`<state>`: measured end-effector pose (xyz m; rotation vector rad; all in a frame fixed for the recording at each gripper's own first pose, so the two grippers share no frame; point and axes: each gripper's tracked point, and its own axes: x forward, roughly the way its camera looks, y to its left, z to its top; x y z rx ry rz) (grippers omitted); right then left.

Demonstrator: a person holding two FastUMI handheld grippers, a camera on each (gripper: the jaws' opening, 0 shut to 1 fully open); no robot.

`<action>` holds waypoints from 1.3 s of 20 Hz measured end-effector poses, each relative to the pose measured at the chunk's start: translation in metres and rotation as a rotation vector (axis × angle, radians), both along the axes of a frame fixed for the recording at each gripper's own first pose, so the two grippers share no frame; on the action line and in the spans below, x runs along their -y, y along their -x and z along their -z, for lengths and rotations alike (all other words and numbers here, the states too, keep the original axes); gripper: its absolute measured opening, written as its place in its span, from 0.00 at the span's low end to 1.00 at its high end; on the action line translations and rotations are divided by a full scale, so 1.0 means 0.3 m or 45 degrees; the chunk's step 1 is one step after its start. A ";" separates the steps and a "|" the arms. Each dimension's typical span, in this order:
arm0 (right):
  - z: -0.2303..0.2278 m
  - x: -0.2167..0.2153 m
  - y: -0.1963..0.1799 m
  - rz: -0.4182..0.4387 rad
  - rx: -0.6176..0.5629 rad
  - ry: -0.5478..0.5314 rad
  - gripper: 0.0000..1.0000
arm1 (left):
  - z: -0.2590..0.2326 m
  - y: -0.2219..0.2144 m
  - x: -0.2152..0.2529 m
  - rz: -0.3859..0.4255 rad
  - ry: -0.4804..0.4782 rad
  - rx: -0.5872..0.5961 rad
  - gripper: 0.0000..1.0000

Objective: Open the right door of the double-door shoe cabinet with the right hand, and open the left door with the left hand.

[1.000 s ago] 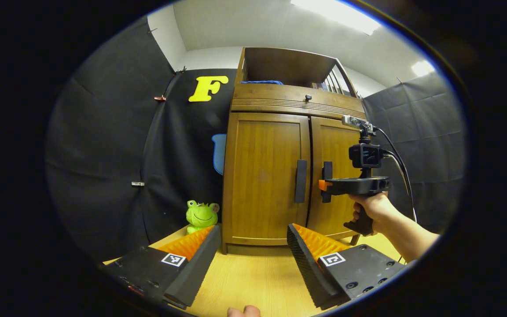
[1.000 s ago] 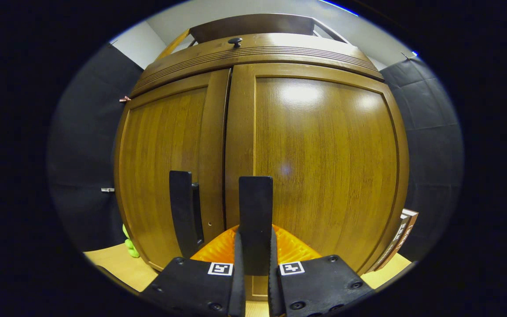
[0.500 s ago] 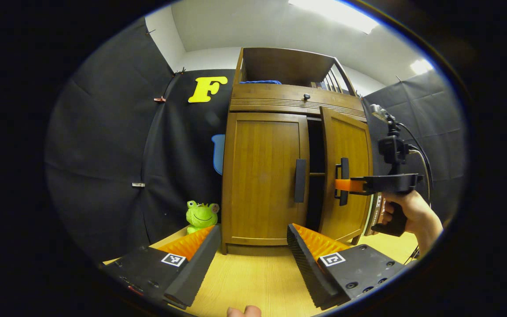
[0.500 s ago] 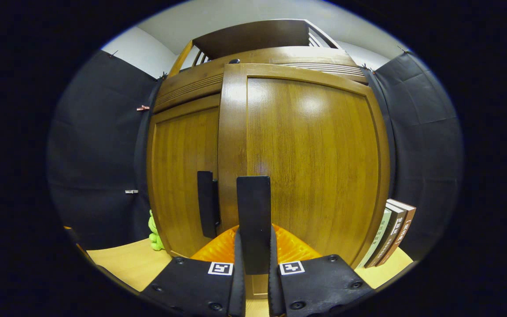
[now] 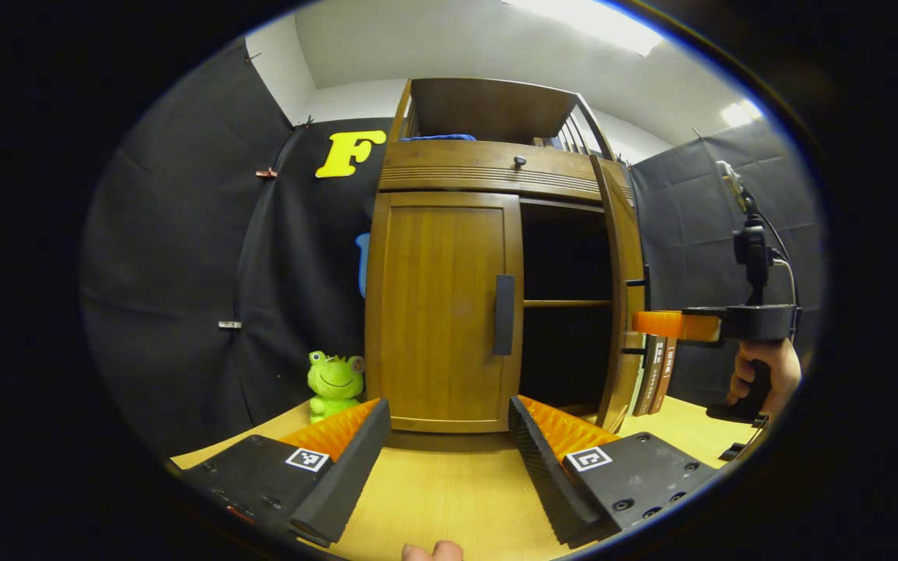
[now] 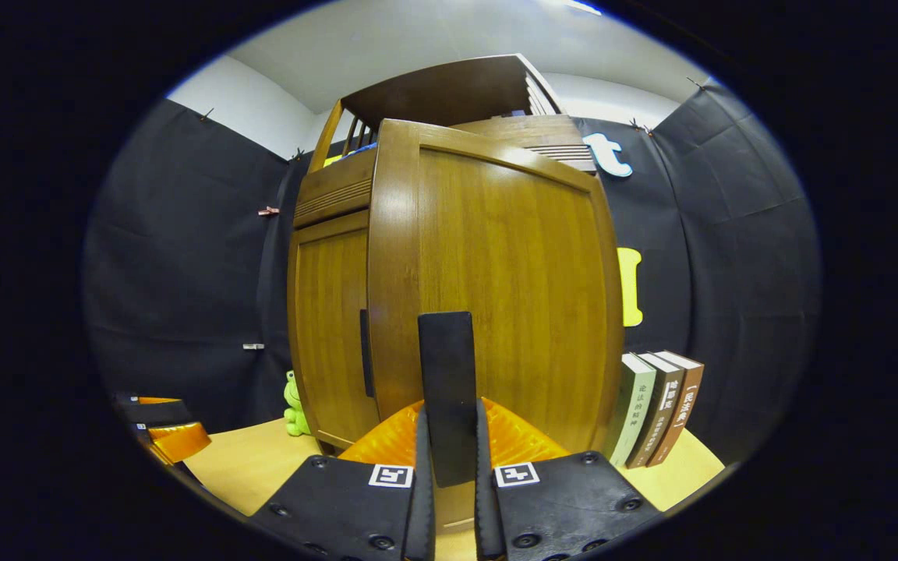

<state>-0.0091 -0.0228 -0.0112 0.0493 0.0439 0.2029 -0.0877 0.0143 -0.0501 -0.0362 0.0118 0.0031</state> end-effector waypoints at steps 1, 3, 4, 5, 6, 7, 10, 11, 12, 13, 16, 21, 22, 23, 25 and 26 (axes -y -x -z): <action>-0.004 0.023 0.020 0.004 -0.002 -0.007 0.24 | -0.007 -0.008 0.022 0.009 0.000 0.007 0.95; -0.012 0.070 0.057 0.018 0.000 -0.007 0.24 | -0.029 -0.029 0.066 0.028 0.006 0.020 0.95; -0.018 0.096 0.074 0.026 0.005 -0.002 0.19 | -0.040 -0.040 0.081 0.029 0.008 0.026 0.95; -0.021 0.121 0.090 0.036 0.009 0.002 0.23 | -0.040 -0.052 0.095 0.030 0.007 0.030 0.95; -0.025 0.148 0.104 0.046 0.014 0.002 0.19 | -0.042 -0.063 0.107 0.031 0.007 0.030 0.94; -0.030 0.178 0.117 0.061 0.017 0.003 0.19 | -0.041 -0.069 0.116 0.031 0.006 0.029 0.94; -0.049 0.276 0.164 0.137 0.035 0.048 0.23 | -0.046 -0.088 0.151 0.039 -0.003 0.030 0.93; -0.053 0.312 0.177 0.172 0.048 0.077 0.22 | -0.042 -0.093 0.161 0.043 -0.005 0.030 0.93; -0.060 0.344 0.182 0.213 0.061 0.112 0.22 | -0.047 -0.102 0.170 0.049 -0.006 0.030 0.94; -0.068 0.386 0.196 0.260 0.077 0.150 0.17 | -0.047 -0.107 0.182 0.055 -0.006 0.032 0.94; -0.092 0.496 0.225 0.377 0.114 0.194 0.17 | -0.056 -0.121 0.203 0.064 -0.001 0.038 0.94; -0.130 0.651 0.277 0.512 0.145 0.120 0.07 | -0.047 -0.141 0.242 0.080 -0.007 0.026 0.95; -0.138 0.681 0.290 0.547 0.158 0.122 0.07 | -0.048 -0.143 0.254 0.083 -0.008 0.026 0.95; -0.141 0.703 0.302 0.569 0.165 0.119 0.16 | -0.053 -0.145 0.262 0.084 -0.009 0.028 0.95; -0.138 0.695 0.311 0.545 0.159 0.074 0.16 | -0.060 -0.153 0.277 0.088 -0.005 0.030 0.94; -0.134 0.692 0.307 0.544 0.154 0.067 0.08 | -0.065 -0.161 0.285 0.093 -0.002 0.027 0.94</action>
